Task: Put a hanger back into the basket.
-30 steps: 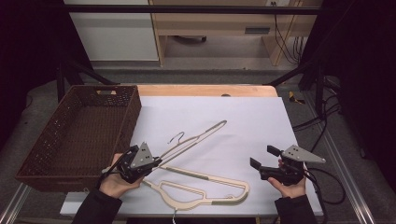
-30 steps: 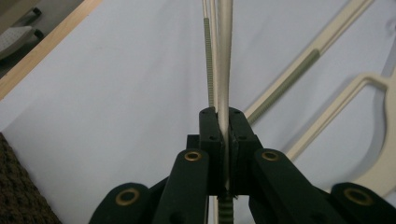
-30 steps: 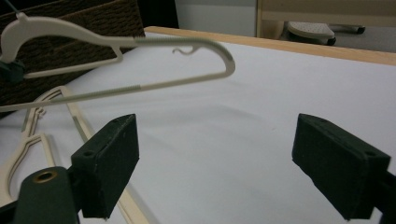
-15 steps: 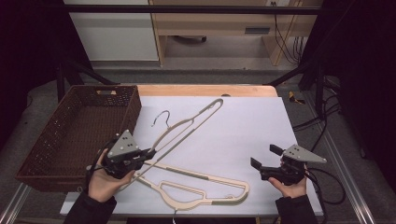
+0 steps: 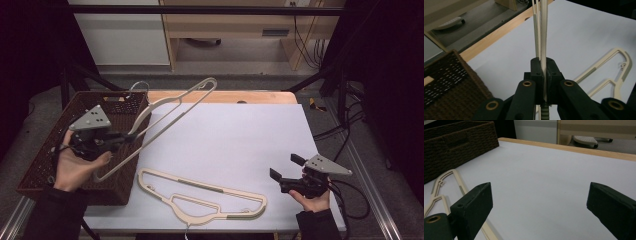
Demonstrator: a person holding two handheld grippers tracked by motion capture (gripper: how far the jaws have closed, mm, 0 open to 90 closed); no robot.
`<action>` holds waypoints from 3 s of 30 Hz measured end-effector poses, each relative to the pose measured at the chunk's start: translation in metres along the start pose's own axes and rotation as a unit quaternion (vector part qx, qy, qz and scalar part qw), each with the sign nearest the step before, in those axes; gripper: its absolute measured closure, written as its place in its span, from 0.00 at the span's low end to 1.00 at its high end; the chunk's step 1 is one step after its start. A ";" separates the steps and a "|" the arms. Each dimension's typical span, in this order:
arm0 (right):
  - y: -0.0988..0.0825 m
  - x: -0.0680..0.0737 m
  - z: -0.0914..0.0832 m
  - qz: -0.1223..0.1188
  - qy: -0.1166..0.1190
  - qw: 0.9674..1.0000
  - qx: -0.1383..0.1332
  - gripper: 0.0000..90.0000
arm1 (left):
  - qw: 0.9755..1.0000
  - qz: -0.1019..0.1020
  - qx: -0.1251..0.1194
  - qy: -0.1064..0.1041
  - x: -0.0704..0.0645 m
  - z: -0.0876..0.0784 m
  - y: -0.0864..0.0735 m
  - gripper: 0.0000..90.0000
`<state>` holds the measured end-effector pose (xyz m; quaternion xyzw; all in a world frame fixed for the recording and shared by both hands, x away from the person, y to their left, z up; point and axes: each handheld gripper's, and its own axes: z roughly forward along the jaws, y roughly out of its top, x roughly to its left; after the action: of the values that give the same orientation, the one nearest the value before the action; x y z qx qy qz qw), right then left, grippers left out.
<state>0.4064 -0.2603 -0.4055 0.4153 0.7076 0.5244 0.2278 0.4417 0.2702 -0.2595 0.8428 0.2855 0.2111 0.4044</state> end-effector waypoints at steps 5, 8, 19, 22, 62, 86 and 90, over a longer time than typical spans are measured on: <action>0.000 0.000 0.001 -0.001 0.000 1.000 0.001 0.07 | 1.000 -0.003 0.008 0.027 0.032 -0.011 -0.008 0.96; 0.000 0.001 0.001 -0.001 -0.002 1.000 0.001 0.07 | 0.999 -0.010 0.012 0.034 0.046 -0.016 -0.016 0.96; 0.000 0.001 0.002 -0.002 -0.002 1.000 0.003 0.07 | 0.997 -0.034 0.014 0.069 0.093 -0.043 -0.051 0.96; 0.000 0.001 0.003 -0.002 -0.002 1.000 0.003 0.07 | 0.996 -0.037 0.029 0.074 0.103 -0.050 -0.062 0.96; -0.002 0.003 0.007 -0.001 -0.002 1.000 0.014 0.06 | 0.966 -0.180 0.153 0.102 0.143 -0.001 -0.167 0.92; -0.003 0.004 0.010 -0.001 0.000 1.000 0.018 0.06 | 0.932 -0.248 0.183 0.189 0.154 0.007 -0.177 0.74; -0.003 0.004 0.010 -0.001 0.000 1.000 0.018 0.06 | 0.931 -0.247 0.179 0.199 0.155 0.007 -0.178 0.68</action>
<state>0.4108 -0.2521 -0.4110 0.4182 0.7174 0.5116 0.2207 0.5062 0.4575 -0.3867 0.7446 0.5926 0.2134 0.2212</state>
